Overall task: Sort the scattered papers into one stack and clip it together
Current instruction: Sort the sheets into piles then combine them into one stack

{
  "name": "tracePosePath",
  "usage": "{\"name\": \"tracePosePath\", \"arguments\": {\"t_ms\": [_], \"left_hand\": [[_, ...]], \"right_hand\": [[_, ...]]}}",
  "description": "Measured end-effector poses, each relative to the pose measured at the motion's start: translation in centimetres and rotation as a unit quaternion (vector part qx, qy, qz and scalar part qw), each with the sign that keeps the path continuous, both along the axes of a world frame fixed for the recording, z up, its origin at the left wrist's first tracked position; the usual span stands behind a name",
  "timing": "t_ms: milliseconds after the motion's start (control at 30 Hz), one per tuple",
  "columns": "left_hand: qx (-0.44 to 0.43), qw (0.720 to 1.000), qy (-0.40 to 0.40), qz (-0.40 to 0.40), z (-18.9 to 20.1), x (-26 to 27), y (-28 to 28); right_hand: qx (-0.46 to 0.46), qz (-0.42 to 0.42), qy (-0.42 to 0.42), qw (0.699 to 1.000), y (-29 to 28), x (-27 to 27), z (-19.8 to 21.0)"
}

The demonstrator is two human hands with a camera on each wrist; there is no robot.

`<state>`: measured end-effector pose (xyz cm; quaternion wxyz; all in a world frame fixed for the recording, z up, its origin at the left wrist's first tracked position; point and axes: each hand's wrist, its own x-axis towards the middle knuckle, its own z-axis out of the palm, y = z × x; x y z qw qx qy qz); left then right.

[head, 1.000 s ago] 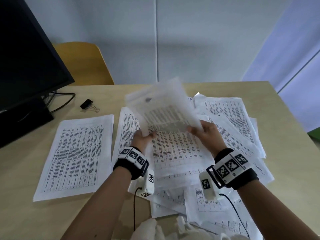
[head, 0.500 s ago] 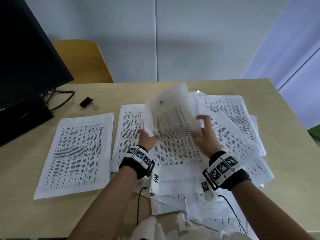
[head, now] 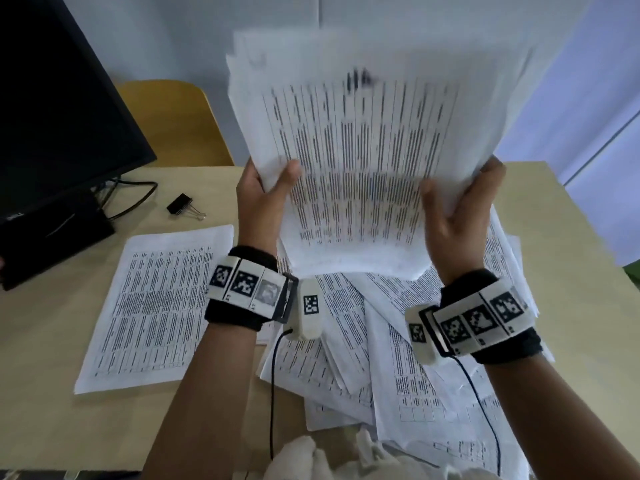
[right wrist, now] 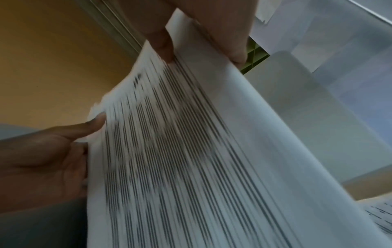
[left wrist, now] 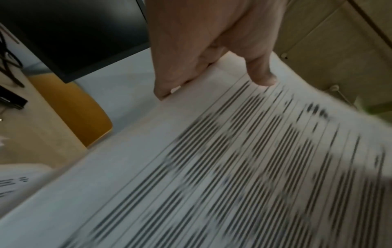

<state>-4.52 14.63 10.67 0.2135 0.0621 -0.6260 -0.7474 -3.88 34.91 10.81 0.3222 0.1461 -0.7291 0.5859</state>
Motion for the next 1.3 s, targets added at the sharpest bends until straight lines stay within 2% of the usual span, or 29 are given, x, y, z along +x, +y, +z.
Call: {"name": "tracePosePath", "arguments": {"t_ms": [133, 200, 267, 300, 367, 433, 533, 600, 767, 833, 933, 1000, 1100, 1200, 1300], "left_hand": [[-0.004, 0.999, -0.008, -0.038, -0.7, 0.5, 0.2], [-0.017, 0.999, -0.007, -0.046, -0.8, 0.4, 0.3], [-0.012, 0.999, -0.008, -0.032, -1.0, 0.4, 0.3], [-0.001, 1.0, -0.009, -0.025, -1.3, 0.3, 0.2], [0.026, 0.999, -0.014, -0.026, -2.1, 0.3, -0.1], [0.038, 0.998, -0.032, -0.04, -2.9, 0.5, -0.3], [0.042, 0.995, -0.062, -0.062, -3.7, 1.4, 0.4], [0.022, 0.997, -0.046, -0.064, -3.7, 1.7, 0.6], [0.032, 0.999, 0.003, -0.029, -0.8, 0.7, -0.3], [0.045, 0.999, 0.006, -0.027, -0.7, 0.8, -0.6], [0.037, 0.997, -0.038, -0.053, -2.5, 1.6, -1.0], [0.006, 0.99, -0.112, -0.083, -4.3, 2.3, -0.7], [-0.066, 0.972, -0.214, -0.067, -6.8, 3.0, -0.5], [-0.09, 0.972, -0.209, -0.06, -6.4, 3.0, -1.7], [-0.124, 0.978, -0.164, -0.023, -3.4, 2.9, -4.1]], "right_hand": [[0.04, -0.067, 0.032, 0.996, -0.3, -0.4, -0.1], [0.083, -0.072, 0.046, 0.993, -0.4, -0.6, 0.4], [0.111, -0.067, 0.026, 0.991, -0.3, -1.0, 0.6], [0.096, -0.061, 0.008, 0.993, -0.2, -1.2, 0.3], [0.006, -0.034, -0.051, 0.998, -0.2, -1.3, -0.6], [-0.06, -0.006, -0.134, 0.989, -0.1, -1.1, -2.4], [-0.037, 0.01, -0.25, 0.967, -0.3, -0.7, -5.5], [-0.028, 0.012, -0.245, 0.969, -0.5, -0.5, -5.7], [-0.073, 0.006, -0.115, 0.991, -0.8, -0.6, -2.1], [-0.08, 0.017, -0.093, 0.992, -0.9, -0.5, -1.8], [-0.056, 0.008, -0.13, 0.99, -1.3, 0.2, -3.5], [-0.018, 0.005, -0.178, 0.984, -1.8, 1.1, -5.2], [0.02, -0.001, -0.224, 0.974, -2.5, 1.7, -6.6], [0.004, -0.004, -0.218, 0.976, -3.6, 1.4, -6.2], [-0.003, 0.005, -0.21, 0.978, -5.6, 1.3, -5.3]]}}
